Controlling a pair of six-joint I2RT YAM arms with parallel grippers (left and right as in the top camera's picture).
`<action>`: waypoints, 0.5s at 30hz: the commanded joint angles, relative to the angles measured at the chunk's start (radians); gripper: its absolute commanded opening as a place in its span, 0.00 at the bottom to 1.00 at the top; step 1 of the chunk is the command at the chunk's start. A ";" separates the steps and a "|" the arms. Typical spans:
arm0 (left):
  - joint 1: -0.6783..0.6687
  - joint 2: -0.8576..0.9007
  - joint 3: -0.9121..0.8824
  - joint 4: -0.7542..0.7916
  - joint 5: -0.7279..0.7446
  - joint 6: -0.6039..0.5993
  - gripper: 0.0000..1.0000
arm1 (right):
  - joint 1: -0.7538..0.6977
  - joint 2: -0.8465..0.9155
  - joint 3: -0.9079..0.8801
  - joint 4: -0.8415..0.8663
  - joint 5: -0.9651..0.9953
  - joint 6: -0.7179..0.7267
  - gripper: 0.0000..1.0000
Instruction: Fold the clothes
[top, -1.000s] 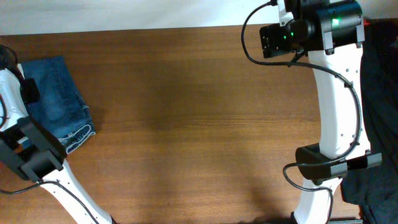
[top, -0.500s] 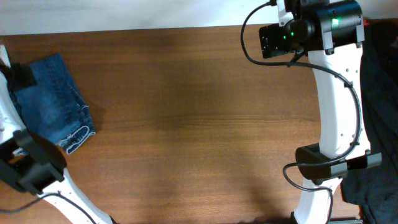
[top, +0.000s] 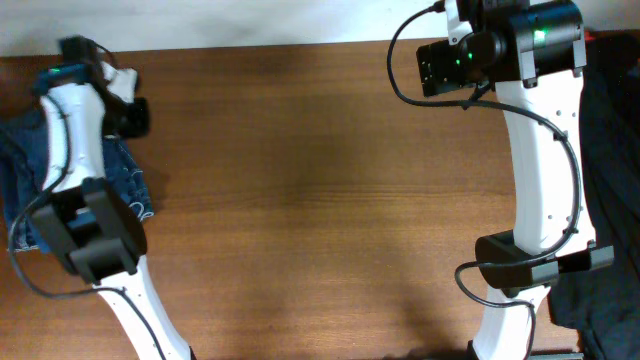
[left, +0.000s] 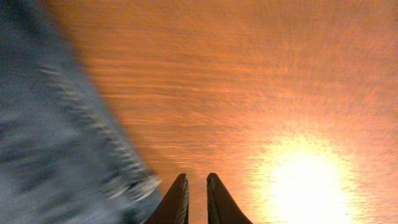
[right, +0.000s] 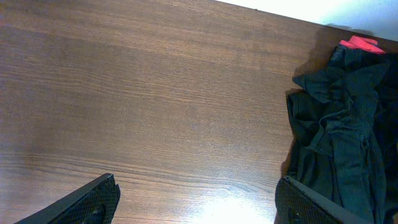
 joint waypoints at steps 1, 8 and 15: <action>-0.003 0.044 -0.056 -0.001 -0.022 0.028 0.11 | -0.005 0.005 0.005 0.000 -0.005 0.008 0.85; 0.044 0.048 -0.205 -0.004 -0.223 0.023 0.12 | -0.005 0.005 0.005 0.000 -0.005 0.005 0.85; 0.156 0.047 -0.251 -0.058 -0.303 -0.061 0.12 | -0.005 0.005 0.005 0.000 -0.005 0.005 0.85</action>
